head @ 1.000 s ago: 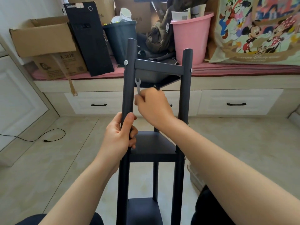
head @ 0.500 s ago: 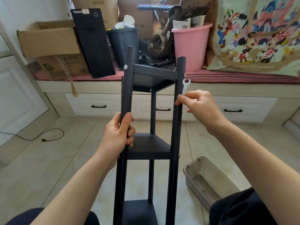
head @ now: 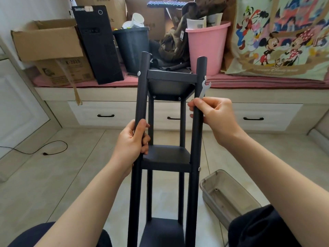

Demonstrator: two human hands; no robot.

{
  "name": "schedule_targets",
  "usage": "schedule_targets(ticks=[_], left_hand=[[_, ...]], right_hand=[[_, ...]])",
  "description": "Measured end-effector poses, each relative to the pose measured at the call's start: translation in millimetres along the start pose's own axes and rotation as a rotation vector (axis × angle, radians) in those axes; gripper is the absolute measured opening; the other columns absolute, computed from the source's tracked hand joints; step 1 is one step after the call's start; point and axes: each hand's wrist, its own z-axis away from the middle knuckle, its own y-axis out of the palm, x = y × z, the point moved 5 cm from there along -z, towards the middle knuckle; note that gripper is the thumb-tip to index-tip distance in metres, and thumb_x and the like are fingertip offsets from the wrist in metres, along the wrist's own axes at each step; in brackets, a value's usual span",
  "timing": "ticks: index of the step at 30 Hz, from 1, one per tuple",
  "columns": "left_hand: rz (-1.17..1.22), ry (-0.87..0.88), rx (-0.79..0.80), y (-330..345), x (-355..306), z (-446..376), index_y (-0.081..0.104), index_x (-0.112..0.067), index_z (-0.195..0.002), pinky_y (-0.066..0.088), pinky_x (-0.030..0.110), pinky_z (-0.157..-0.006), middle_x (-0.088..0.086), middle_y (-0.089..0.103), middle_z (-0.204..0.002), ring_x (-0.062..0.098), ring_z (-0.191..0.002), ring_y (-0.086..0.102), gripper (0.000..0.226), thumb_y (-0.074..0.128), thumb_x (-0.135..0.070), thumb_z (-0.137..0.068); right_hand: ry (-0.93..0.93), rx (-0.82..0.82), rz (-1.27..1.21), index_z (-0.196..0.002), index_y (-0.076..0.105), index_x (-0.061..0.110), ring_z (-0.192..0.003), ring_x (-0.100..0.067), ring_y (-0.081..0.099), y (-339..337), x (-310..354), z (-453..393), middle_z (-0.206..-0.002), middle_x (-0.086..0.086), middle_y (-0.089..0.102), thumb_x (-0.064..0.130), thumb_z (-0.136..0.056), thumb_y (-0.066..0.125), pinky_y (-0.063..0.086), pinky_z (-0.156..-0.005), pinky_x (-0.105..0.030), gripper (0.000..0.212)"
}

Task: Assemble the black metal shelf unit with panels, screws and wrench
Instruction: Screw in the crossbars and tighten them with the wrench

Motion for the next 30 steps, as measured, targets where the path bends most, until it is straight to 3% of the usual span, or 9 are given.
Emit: schedule_targets(ticks=[5,12,19,22,24,26,27,29,30], left_hand=[[0.041,0.005,0.003,2.2,6.3,-7.4,0.06,-0.019,-0.101,0.046,0.023,-0.047,-0.006,0.047,-0.061,0.01,-0.047,0.042,0.03,0.049,-0.047,-0.102],[0.066,0.023,-0.037,1.1,8.3,-10.9,0.06,-0.02,-0.1,0.044,0.023,-0.046,-0.006,0.045,-0.059,0.011,-0.045,0.039,0.034,0.049,-0.052,-0.099],[-0.039,-0.009,-0.096,-5.0,7.0,-16.2,0.062,-0.024,-0.102,0.046,0.021,-0.05,-0.008,0.049,-0.059,0.01,-0.05,0.046,0.031,0.044,-0.049,-0.104],[-0.16,-0.028,-0.161,-10.3,-1.4,-18.0,0.061,-0.026,-0.101,0.047,0.023,-0.058,-0.005,0.054,-0.072,0.012,-0.061,0.054,0.025,0.042,-0.043,-0.106],[-0.333,0.002,-0.249,-15.1,-9.3,-15.4,0.06,-0.026,-0.111,0.043,0.025,-0.07,-0.001,0.052,-0.094,0.015,-0.081,0.052,0.015,0.048,-0.031,-0.105],[-0.645,0.112,-0.399,-15.7,-23.1,-2.9,0.052,-0.024,-0.14,0.034,0.02,-0.084,0.002,0.041,-0.121,0.012,-0.104,0.038,0.041,0.056,-0.018,-0.099],[-0.718,0.238,-0.438,-10.7,-33.2,5.9,0.048,-0.022,-0.145,0.031,0.013,-0.088,0.001,0.036,-0.125,0.011,-0.109,0.033,0.051,0.059,-0.014,-0.096],[-0.646,0.386,-0.362,6.5,-41.2,18.8,0.052,-0.022,-0.141,0.031,0.006,-0.093,-0.005,0.036,-0.122,0.011,-0.111,0.039,0.05,0.065,-0.015,-0.093],[-0.544,0.344,-0.266,16.2,-39.8,21.5,0.054,-0.025,-0.138,0.036,0.008,-0.094,-0.008,0.041,-0.12,0.011,-0.11,0.046,0.044,0.065,-0.02,-0.095]], right_hand=[[-0.05,-0.015,-0.046,-0.079,0.078,0.016,-0.08,-0.021,0.07,-0.9,4.6,0.7,-0.074,-0.001,0.072,0.014,-0.094,0.064,0.061,-0.079,-0.042,0.021],[-0.118,-0.018,-0.081,-0.086,0.077,0.015,-0.079,-0.023,0.072,2.0,14.6,8.8,-0.082,-0.009,0.074,0.014,-0.095,0.064,0.061,-0.071,-0.033,0.017],[-0.202,-0.007,-0.051,-0.087,0.077,0.017,-0.082,-0.038,0.069,6.8,22.2,14.2,-0.082,-0.019,0.072,0.015,-0.095,0.064,0.056,-0.081,-0.056,0.016],[-0.229,0.037,-0.028,-0.086,0.077,0.019,-0.088,-0.049,0.062,9.7,25.7,13.0,-0.086,-0.031,0.067,0.015,-0.094,0.064,0.051,-0.081,-0.062,0.016],[-0.245,0.087,-0.012,-0.087,0.077,0.02,-0.092,-0.049,0.061,14.8,28.5,12.2,-0.088,-0.031,0.068,0.014,-0.094,0.064,0.05,-0.082,-0.063,0.016],[-0.26,0.134,0.014,-0.09,0.077,0.018,-0.093,-0.044,0.064,21.3,30.5,12.3,-0.089,-0.024,0.071,0.012,-0.094,0.063,0.05,-0.085,-0.059,0.015],[-0.266,0.154,0.023,-0.092,0.077,0.016,-0.092,-0.038,0.066,25.0,31.2,12.0,-0.09,-0.019,0.073,0.012,-0.095,0.063,0.051,-0.086,-0.057,0.015],[-0.262,0.182,0.023,-0.094,0.077,0.014,-0.092,-0.03,0.069,32.3,32.1,11.0,-0.09,-0.012,0.075,0.012,-0.095,0.063,0.052,-0.089,-0.053,0.014],[-0.251,0.189,0.008,-0.094,0.077,0.013,-0.092,-0.03,0.069,35.7,32.2,10.2,-0.09,-0.012,0.075,0.012,-0.095,0.063,0.052,-0.089,-0.053,0.014]])
